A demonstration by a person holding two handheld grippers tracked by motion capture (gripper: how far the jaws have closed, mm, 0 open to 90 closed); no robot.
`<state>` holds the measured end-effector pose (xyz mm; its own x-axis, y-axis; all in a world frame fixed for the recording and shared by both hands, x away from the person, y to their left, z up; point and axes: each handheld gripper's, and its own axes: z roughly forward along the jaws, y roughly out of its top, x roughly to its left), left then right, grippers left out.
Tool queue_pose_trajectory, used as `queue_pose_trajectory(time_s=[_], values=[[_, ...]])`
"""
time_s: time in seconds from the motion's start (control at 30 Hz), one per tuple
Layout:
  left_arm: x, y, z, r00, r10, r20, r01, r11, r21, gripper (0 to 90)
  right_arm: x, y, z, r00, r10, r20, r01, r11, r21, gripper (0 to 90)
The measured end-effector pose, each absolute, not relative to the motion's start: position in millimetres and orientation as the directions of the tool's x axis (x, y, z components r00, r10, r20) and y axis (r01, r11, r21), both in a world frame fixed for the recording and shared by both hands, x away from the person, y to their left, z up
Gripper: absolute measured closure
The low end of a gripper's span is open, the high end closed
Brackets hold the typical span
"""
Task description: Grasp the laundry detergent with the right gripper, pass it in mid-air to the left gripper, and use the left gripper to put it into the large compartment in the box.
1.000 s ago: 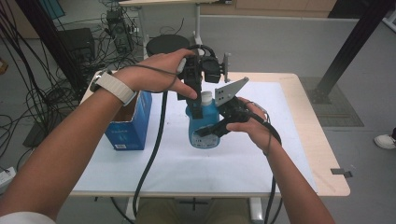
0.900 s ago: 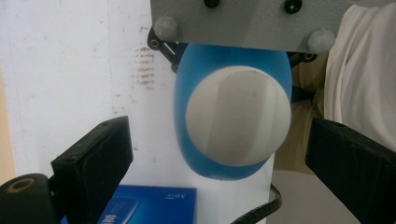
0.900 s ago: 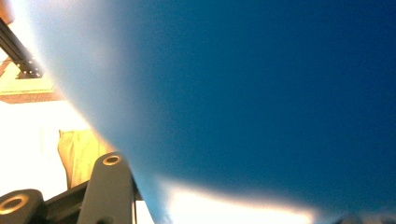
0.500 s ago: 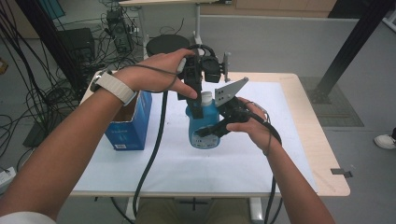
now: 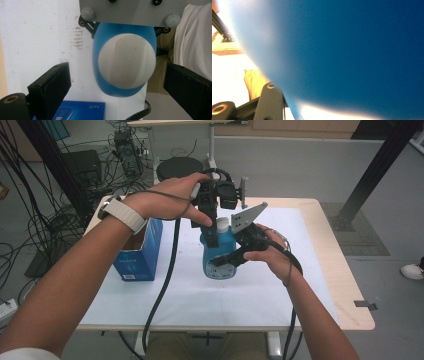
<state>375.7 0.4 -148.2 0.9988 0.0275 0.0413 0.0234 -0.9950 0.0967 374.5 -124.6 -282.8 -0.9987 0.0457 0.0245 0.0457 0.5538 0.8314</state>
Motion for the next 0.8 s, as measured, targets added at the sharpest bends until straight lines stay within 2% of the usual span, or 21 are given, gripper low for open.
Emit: queue_pose_trajectory(time_s=[0.8], values=[[375.0, 0.1, -149.9, 0.999, 0.026, 0.038, 0.022, -0.995, 0.101, 8.1, 374.0, -121.8, -282.2, -0.998, 0.043, 0.042, 0.059, 0.558, 0.828, 43.3]])
